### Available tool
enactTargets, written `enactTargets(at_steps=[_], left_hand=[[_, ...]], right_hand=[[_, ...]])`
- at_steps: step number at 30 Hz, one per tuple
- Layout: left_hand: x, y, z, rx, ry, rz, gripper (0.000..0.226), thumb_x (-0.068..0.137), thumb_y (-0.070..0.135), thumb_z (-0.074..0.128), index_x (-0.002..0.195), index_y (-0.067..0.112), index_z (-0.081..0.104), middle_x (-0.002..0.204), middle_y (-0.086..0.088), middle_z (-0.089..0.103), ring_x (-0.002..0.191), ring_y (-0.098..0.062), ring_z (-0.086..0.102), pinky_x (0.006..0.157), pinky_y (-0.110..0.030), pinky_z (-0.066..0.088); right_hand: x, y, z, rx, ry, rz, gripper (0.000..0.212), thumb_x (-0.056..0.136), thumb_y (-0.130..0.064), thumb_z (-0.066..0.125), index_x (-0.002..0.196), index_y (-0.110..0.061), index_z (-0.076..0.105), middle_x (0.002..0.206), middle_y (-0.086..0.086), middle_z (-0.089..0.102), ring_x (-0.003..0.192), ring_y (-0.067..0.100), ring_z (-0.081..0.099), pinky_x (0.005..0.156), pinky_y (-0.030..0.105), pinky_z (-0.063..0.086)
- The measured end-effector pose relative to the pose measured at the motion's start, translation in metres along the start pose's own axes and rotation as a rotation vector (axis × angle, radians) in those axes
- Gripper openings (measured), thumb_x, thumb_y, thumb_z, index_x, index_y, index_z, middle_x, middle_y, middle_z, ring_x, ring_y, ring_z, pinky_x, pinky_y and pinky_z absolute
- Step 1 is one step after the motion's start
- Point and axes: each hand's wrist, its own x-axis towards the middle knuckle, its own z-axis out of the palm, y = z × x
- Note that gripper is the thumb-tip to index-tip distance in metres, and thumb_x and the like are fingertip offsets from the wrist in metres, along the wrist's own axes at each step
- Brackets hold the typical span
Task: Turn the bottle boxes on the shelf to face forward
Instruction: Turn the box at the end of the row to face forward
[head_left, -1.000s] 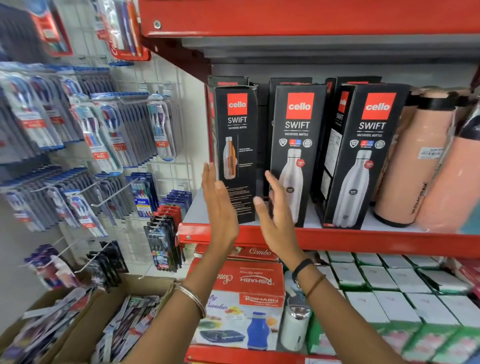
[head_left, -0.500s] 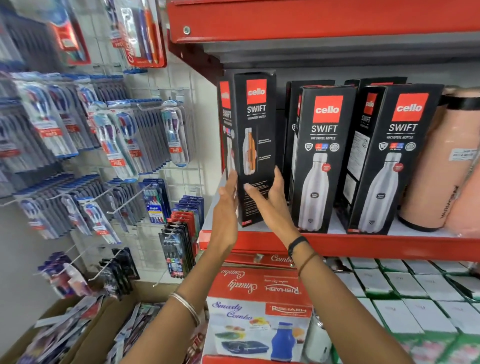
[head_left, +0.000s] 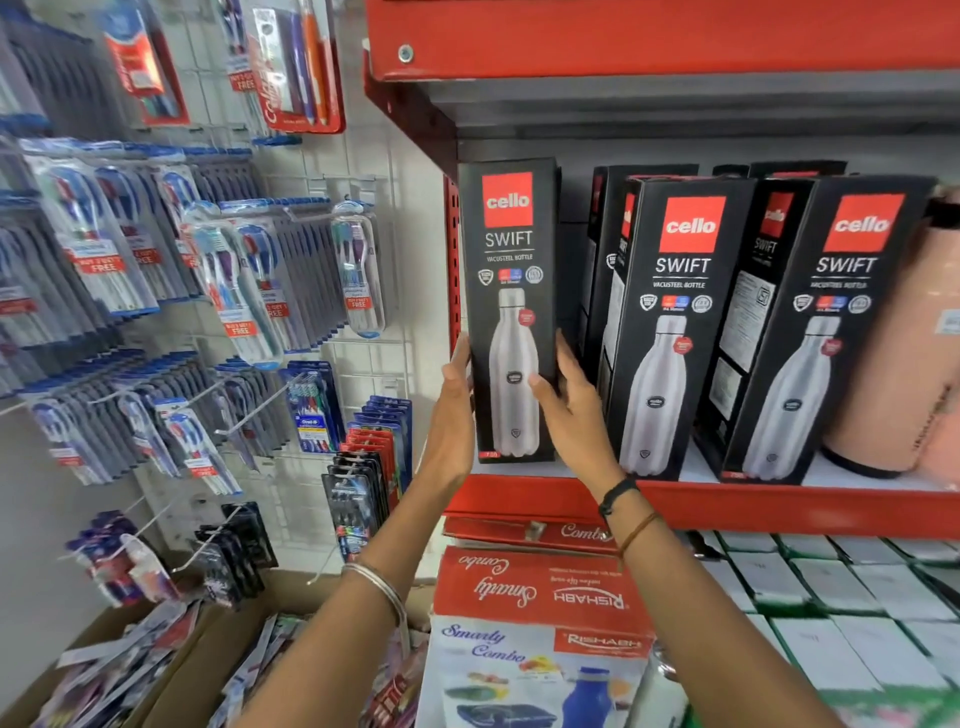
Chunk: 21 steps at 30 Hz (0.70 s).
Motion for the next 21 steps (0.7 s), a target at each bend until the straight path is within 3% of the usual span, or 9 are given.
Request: enactTargets(at_steps=[4,7,9,11,14,16,17,19,21], left_hand=[[-0.002,-0.004,-0.002,-0.002,-0.037,0.0,0.093,0.071,0.088,0.018,0.149,0.04,0.019,0.161,0.016,0.02,0.148,-0.009,0.02,0.123,-0.04,0.017],[-0.006,-0.003,-0.001,-0.006,-0.03,-0.047,0.067,0.086,0.072,0.012,0.146,0.042,0.022,0.15,0.026,0.028,0.14,0.002,0.029,0.12,-0.031,0.021],[-0.009,-0.003,0.0,-0.01,-0.03,-0.066,0.051,0.096,0.05,0.005,0.144,0.042,0.021,0.141,0.033,0.031,0.127,0.018,0.035,0.113,-0.019,0.028],[-0.011,-0.004,-0.002,-0.007,-0.029,-0.074,0.051,0.097,0.046,0.003,0.145,0.041,0.02,0.138,0.037,0.032,0.121,0.025,0.035,0.103,-0.01,0.034],[-0.02,-0.004,-0.004,-0.024,-0.024,-0.088,0.078,0.078,0.078,0.015,0.147,0.043,0.018,0.157,0.022,0.02,0.143,0.001,0.021,0.119,-0.036,0.022],[-0.022,-0.006,-0.004,-0.023,-0.019,-0.103,0.091,0.062,0.094,0.02,0.142,0.051,0.019,0.162,0.014,0.014,0.149,-0.01,0.015,0.118,-0.045,0.018],[-0.023,-0.006,-0.004,-0.015,-0.016,-0.099,0.088,0.062,0.094,0.019,0.14,0.054,0.02,0.162,0.014,0.016,0.149,-0.011,0.016,0.12,-0.046,0.017],[-0.025,-0.003,-0.003,0.003,-0.017,-0.084,0.072,0.075,0.083,0.013,0.139,0.052,0.021,0.159,0.016,0.02,0.148,-0.011,0.021,0.122,-0.05,0.017],[-0.029,0.0,-0.002,0.001,-0.014,-0.082,0.066,0.081,0.073,0.011,0.142,0.049,0.02,0.157,0.017,0.023,0.147,-0.011,0.023,0.122,-0.05,0.018]], right_hand=[[-0.003,0.013,0.002,-0.02,0.017,0.012,0.062,0.094,-0.022,0.054,0.148,-0.019,0.025,0.151,-0.012,0.029,0.14,0.004,0.028,0.118,0.028,0.025],[-0.009,0.018,0.004,-0.067,0.023,0.008,0.064,0.094,-0.018,0.054,0.149,-0.023,0.022,0.139,-0.026,0.032,0.127,-0.005,0.038,0.112,0.024,0.03],[-0.014,0.021,0.005,-0.105,0.023,-0.002,0.064,0.094,-0.013,0.053,0.149,-0.023,0.021,0.14,-0.021,0.033,0.125,-0.004,0.039,0.112,0.026,0.031],[-0.021,0.022,0.006,-0.122,0.023,0.002,0.062,0.094,-0.012,0.051,0.148,-0.022,0.023,0.147,-0.01,0.036,0.133,0.006,0.038,0.114,0.031,0.031],[-0.032,0.018,0.005,-0.086,0.045,0.052,0.053,0.097,-0.022,0.046,0.146,-0.018,0.027,0.151,0.008,0.039,0.137,0.017,0.04,0.11,0.021,0.033],[-0.039,0.013,0.004,-0.038,0.076,0.07,0.046,0.099,-0.029,0.041,0.143,-0.018,0.034,0.145,0.006,0.045,0.133,0.015,0.043,0.1,0.003,0.031],[-0.041,0.012,0.003,-0.005,0.087,0.072,0.043,0.099,-0.032,0.039,0.14,-0.019,0.038,0.141,0.001,0.047,0.132,0.015,0.044,0.099,0.002,0.032],[-0.042,0.012,0.003,0.062,0.098,0.074,0.038,0.099,-0.038,0.035,0.134,-0.027,0.045,0.133,-0.009,0.049,0.13,0.014,0.046,0.11,0.021,0.036],[-0.043,0.015,0.003,0.097,0.122,0.091,0.031,0.097,-0.047,0.033,0.122,-0.043,0.051,0.126,-0.018,0.053,0.126,0.012,0.05,0.112,0.04,0.038]])
